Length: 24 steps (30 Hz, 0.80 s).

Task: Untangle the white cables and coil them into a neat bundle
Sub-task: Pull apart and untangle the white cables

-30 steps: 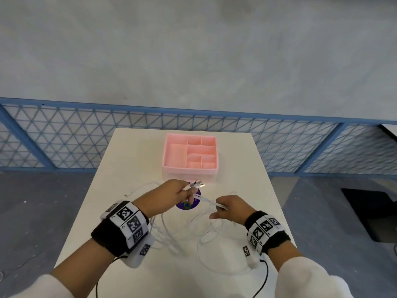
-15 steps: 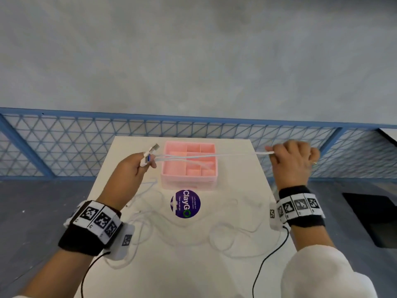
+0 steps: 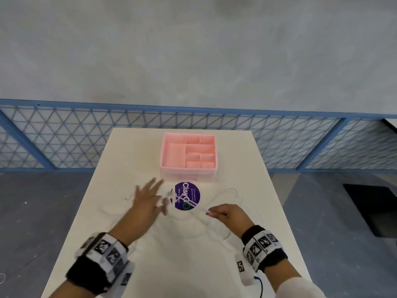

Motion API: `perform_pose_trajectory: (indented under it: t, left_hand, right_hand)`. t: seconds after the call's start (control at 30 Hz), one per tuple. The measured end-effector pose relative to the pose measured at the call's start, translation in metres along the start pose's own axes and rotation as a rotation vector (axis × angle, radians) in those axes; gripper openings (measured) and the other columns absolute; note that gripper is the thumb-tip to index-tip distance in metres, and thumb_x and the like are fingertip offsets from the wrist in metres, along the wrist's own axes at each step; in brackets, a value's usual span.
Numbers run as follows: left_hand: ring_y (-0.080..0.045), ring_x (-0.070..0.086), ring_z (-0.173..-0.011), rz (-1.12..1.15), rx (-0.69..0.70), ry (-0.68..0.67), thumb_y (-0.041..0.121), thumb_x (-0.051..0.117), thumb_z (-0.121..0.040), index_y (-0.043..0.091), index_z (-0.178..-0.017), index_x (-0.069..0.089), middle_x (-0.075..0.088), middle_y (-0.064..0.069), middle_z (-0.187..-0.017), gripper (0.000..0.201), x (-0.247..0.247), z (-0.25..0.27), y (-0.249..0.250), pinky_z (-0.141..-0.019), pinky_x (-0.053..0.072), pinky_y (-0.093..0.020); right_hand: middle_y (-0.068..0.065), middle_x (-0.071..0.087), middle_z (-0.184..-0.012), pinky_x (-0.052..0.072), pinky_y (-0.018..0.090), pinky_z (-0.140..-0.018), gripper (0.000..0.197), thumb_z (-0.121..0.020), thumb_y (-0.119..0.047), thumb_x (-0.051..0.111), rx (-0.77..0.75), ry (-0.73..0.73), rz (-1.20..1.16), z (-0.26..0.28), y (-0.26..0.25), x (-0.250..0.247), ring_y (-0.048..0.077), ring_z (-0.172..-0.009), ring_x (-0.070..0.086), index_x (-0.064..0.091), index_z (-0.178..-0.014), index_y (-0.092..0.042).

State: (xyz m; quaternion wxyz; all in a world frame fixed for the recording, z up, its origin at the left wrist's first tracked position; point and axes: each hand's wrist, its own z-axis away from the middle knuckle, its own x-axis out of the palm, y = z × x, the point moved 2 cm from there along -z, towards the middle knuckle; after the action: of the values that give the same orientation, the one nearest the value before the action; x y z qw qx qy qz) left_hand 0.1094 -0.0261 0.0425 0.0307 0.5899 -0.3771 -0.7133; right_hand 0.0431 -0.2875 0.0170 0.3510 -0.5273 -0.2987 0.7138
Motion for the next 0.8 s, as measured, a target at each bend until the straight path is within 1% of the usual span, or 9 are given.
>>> perform_pose_trajectory:
  t: [0.03,0.1,0.17,0.23,0.37,0.47,0.6,0.7,0.8]
  left_hand:
    - [0.002,-0.002,-0.141,-0.019,0.125,-0.052,0.055,0.03,-0.078,0.04,-0.089,0.058,0.017,0.007,-0.149,0.034,0.01,-0.003,0.019,-0.113,-0.008,-0.041]
    - [-0.003,0.002,-0.143,-0.084,0.251,-0.196,0.059,0.029,-0.085,0.034,-0.083,0.06,0.022,0.01,-0.15,0.04,0.03,-0.008,0.052,-0.115,-0.012,-0.04]
    - [-0.007,0.044,-0.126,0.004,0.19,-0.359,0.049,0.036,-0.092,0.031,-0.071,0.061,0.059,0.009,-0.126,0.037,0.038,-0.012,0.069,-0.115,0.017,-0.037]
    - [-0.007,0.061,-0.086,0.199,0.092,-0.438,0.044,0.041,-0.093,0.035,-0.068,0.058,0.068,0.009,-0.092,0.032,0.037,-0.017,0.07,-0.091,0.047,-0.034]
    - [0.011,0.06,-0.088,0.388,-0.03,-0.173,0.03,0.047,-0.093,0.037,-0.066,0.066,0.07,0.026,-0.085,0.033,-0.008,-0.025,0.048,-0.08,0.043,-0.019]
    - [-0.005,0.06,-0.086,0.316,-0.091,0.016,0.021,0.051,-0.093,0.033,-0.062,0.067,0.069,0.011,-0.087,0.037,-0.059,-0.024,0.024,-0.073,0.037,-0.007]
    - [-0.009,0.055,-0.081,0.122,-0.146,0.075,0.016,0.05,-0.092,0.034,-0.065,0.062,0.062,0.013,-0.089,0.035,-0.09,-0.011,0.003,-0.065,0.039,-0.017]
    - [-0.017,0.05,-0.069,0.044,-0.149,0.3,0.011,0.048,-0.092,0.022,-0.077,0.062,0.058,0.002,-0.089,0.024,-0.103,-0.001,0.0,-0.06,0.033,-0.031]
    - [-0.016,0.043,-0.053,-0.007,-0.237,0.462,0.01,0.045,-0.092,0.017,-0.079,0.061,0.054,-0.005,-0.074,0.022,-0.103,0.005,-0.017,-0.05,0.029,-0.03]
  right_hand:
    - [-0.027,0.068,-0.089,0.044,0.016,-0.088,0.048,-0.067,-0.066,0.054,-0.04,-0.025,0.012,0.0,-0.009,0.005,-0.004,-0.089,0.061,0.073,-0.091,-0.029]
    - [-0.03,0.066,-0.078,0.044,0.016,-0.082,0.027,-0.078,-0.047,0.063,-0.124,-0.039,0.047,-0.002,-0.022,0.009,-0.003,-0.082,0.061,0.072,-0.088,-0.025]
    - [-0.025,0.065,-0.073,0.045,0.019,-0.076,0.008,-0.084,-0.024,0.062,-0.186,-0.021,0.086,-0.003,-0.028,0.006,-0.001,-0.077,0.061,0.069,-0.081,-0.024]
    - [-0.022,0.06,-0.063,0.041,0.018,-0.068,0.006,-0.084,-0.025,0.063,-0.16,-0.025,0.132,-0.003,-0.023,-0.005,0.0,-0.068,0.055,0.063,-0.078,-0.027]
    - [-0.012,0.052,-0.064,0.031,0.032,-0.088,0.024,-0.091,-0.04,0.047,0.059,-0.142,0.6,0.0,0.022,-0.03,0.026,-0.087,0.051,0.05,-0.074,-0.024]
    - [0.0,0.07,-0.097,0.027,0.034,-0.094,0.023,-0.095,-0.032,0.04,0.233,-0.113,0.688,0.005,0.058,-0.063,0.024,-0.101,0.058,0.049,-0.074,-0.026]
    - [0.004,0.069,-0.105,0.035,0.037,-0.086,0.02,-0.093,-0.03,0.042,0.359,0.267,0.779,0.001,0.045,-0.133,0.026,-0.101,0.059,0.06,-0.087,-0.028]
    - [0.018,0.063,-0.109,0.044,0.039,-0.078,0.024,-0.092,-0.013,0.042,0.276,0.799,0.519,0.011,0.007,-0.173,0.038,-0.093,0.06,0.063,-0.103,-0.011]
    - [0.02,0.057,-0.118,0.041,0.034,-0.081,0.024,-0.09,-0.003,0.044,0.095,1.025,0.273,0.019,-0.013,-0.178,0.037,-0.099,0.057,0.063,-0.104,-0.004]
